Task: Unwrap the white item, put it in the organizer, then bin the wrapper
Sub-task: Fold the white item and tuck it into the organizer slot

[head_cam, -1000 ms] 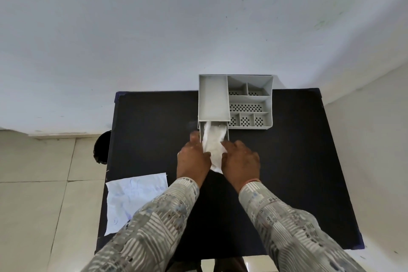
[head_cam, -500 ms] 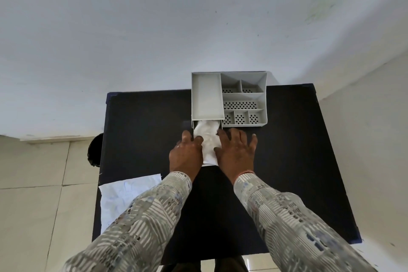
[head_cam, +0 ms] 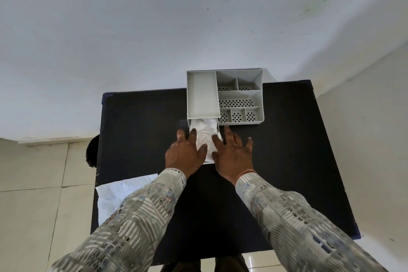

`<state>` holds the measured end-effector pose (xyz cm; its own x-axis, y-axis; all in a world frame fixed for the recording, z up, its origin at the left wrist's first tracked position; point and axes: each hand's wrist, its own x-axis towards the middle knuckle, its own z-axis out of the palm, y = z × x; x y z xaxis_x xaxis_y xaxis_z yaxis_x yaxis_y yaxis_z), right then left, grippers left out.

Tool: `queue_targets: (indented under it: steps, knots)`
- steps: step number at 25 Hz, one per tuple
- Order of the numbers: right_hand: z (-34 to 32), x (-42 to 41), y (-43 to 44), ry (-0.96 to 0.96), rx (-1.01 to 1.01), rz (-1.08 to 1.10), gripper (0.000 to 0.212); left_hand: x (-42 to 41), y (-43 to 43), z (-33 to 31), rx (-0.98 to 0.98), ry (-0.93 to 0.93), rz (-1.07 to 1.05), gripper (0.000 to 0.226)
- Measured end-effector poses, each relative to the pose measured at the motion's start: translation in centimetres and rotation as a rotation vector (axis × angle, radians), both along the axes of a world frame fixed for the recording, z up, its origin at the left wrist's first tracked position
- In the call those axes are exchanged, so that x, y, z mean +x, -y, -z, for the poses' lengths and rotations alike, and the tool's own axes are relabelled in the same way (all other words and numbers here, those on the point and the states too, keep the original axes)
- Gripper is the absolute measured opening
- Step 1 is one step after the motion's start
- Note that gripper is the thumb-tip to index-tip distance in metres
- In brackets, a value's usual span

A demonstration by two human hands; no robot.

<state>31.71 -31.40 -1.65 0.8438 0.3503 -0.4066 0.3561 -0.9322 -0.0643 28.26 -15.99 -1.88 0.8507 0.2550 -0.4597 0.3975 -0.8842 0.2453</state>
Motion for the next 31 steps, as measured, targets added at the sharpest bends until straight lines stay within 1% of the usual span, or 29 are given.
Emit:
queue_targets:
  steps: [2, 3, 7, 8, 10, 11, 12, 14, 15, 16, 17, 19, 21, 23, 27, 29, 30, 31]
  knots:
    - [0.0, 1.2, -0.9, -0.031, -0.053, -0.016, 0.067, 0.2, 0.1, 0.2, 0.010, -0.060, 0.021, 0.090]
    - [0.0, 1.5, -1.3, -0.039, -0.076, -0.017, 0.067, 0.2, 0.2, 0.3, 0.013, -0.065, 0.023, 0.094]
    - [0.4, 1.2, -2.3, -0.061, -0.110, 0.014, 0.067, 0.8, 0.8, 0.8, -0.024, -0.054, -0.008, 0.095]
    - [0.6, 1.0, -2.3, -0.103, -0.092, 0.033, 0.069, 1.0, 0.8, 0.9, -0.032, -0.067, -0.010, 0.097]
    - [0.4, 1.2, -2.2, -0.232, 0.022, 0.124, 0.074, 1.3, 0.4, 1.0, -0.054, -0.084, -0.029, 0.101]
    - [0.2, 1.2, -1.9, -0.259, 0.088, 0.164, 0.072, 1.2, 0.2, 0.9, -0.057, -0.071, -0.038, 0.098]
    - [0.0, 1.2, -1.6, -0.220, 0.134, 0.172, 0.066, 1.1, -0.1, 0.8, -0.047, -0.035, -0.040, 0.090]
    - [-0.2, 1.1, -1.0, -0.011, 0.156, 0.120, 0.053, 0.5, -0.7, 0.6, -0.033, 0.104, -0.038, 0.066]
    - [-0.3, 1.2, -0.9, 0.048, 0.135, 0.091, 0.049, 0.4, -1.0, 0.6, -0.033, 0.168, -0.040, 0.057]
    - [-0.4, 1.4, -0.8, 0.049, 0.100, 0.068, 0.048, 0.3, -1.2, 0.7, -0.028, 0.199, -0.040, 0.051]
    - [-0.4, 1.7, -0.9, 0.005, 0.077, 0.065, 0.049, 0.4, -1.5, 0.8, -0.022, 0.195, -0.036, 0.049]
    - [-0.6, 2.4, -1.3, -0.141, 0.097, 0.114, 0.053, 0.8, -1.5, 1.0, -0.031, 0.126, -0.033, 0.055]
    - [-0.4, 3.1, -1.8, -0.203, 0.148, 0.152, 0.053, 1.5, -1.2, 1.0, -0.058, 0.055, -0.033, 0.066]
    - [-0.1, 3.3, -2.1, -0.189, 0.154, 0.143, 0.049, 1.9, -0.8, 1.2, -0.057, 0.038, -0.023, 0.071]
    - [-0.1, 3.4, -2.2, -0.154, 0.127, 0.132, 0.048, 2.3, -0.5, 1.5, -0.045, 0.045, -0.014, 0.070]
    - [0.0, 3.3, -2.2, -0.134, 0.106, 0.124, 0.044, 2.0, -0.5, 1.3, -0.073, 0.076, -0.064, 0.066]
    - [0.1, 3.2, -2.0, -0.131, 0.135, 0.135, 0.040, 1.7, -0.6, 1.1, -0.098, 0.118, -0.092, 0.061]
    - [0.2, 3.0, -1.7, -0.144, 0.205, 0.161, 0.036, 1.3, -0.7, 1.0, -0.137, 0.171, -0.121, 0.056]
